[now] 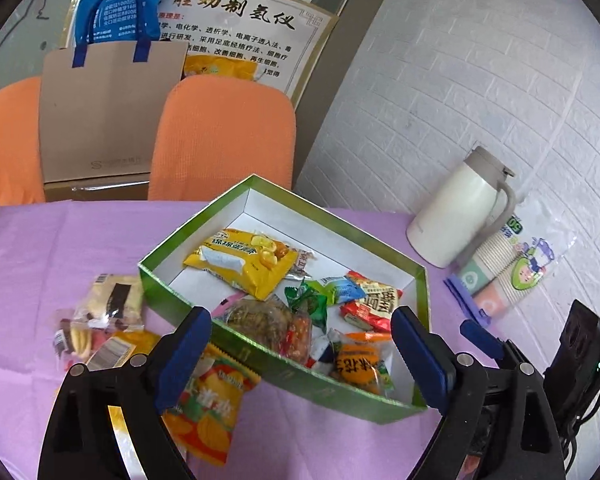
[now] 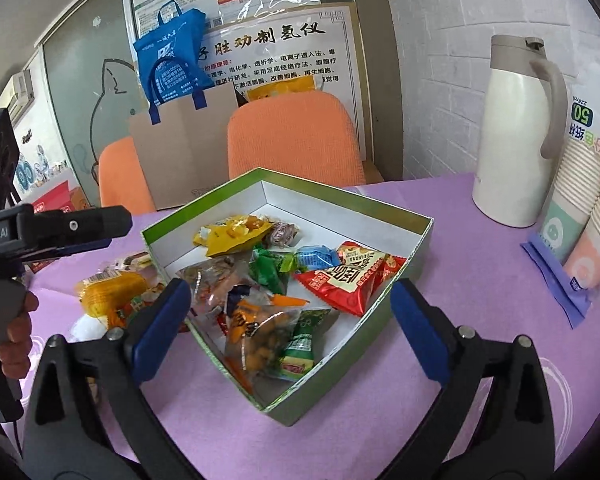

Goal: Organize snacks

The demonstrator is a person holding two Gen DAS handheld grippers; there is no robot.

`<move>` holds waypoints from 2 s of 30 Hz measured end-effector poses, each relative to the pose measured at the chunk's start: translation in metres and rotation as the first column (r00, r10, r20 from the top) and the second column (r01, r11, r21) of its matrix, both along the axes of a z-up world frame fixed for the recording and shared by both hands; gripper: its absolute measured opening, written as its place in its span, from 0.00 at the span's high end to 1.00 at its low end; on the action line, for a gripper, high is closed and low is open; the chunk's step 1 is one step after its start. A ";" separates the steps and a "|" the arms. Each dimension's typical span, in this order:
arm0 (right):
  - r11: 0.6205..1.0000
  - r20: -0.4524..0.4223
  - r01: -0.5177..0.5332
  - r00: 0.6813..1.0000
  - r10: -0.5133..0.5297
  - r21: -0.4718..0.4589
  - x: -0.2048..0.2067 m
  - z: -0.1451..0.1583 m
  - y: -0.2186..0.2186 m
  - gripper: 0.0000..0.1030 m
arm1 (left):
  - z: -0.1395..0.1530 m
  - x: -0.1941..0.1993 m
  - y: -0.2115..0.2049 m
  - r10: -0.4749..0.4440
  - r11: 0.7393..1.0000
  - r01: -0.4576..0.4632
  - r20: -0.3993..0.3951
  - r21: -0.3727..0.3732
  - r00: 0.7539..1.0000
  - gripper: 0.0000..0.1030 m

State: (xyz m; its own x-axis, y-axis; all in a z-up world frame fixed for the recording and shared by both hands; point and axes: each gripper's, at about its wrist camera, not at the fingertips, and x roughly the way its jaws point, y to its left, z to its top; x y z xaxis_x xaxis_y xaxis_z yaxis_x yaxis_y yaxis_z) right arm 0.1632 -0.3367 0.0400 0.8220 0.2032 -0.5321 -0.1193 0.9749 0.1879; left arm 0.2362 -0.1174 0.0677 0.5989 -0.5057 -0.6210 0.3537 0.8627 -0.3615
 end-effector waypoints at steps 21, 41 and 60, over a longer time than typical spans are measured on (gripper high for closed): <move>0.992 -0.079 -0.125 0.989 0.125 0.003 -0.077 -0.006 0.089 0.01 | -0.029 -0.151 0.142 0.107 0.988 -0.104 -0.026 0.117 0.994 0.10; 0.965 -0.251 -0.201 0.955 0.156 -0.166 0.030 -0.077 0.186 0.69 | -0.068 -0.164 0.189 0.122 0.990 -0.117 -0.069 0.078 0.990 0.10; 0.957 -0.224 -0.270 0.944 0.241 -0.109 -0.088 -0.058 0.124 0.36 | -0.079 -0.154 0.175 0.102 0.992 -0.094 -0.105 0.079 0.989 0.10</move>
State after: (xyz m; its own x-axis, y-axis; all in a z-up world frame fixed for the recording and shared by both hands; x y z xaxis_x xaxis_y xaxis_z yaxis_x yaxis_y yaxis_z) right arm 0.0755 -0.2125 -0.0175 0.6213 0.3061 -0.7213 -0.3409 0.9345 0.1029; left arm 0.0824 0.0579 -0.0116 0.5706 -0.3985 -0.7181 0.2280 0.9169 -0.3277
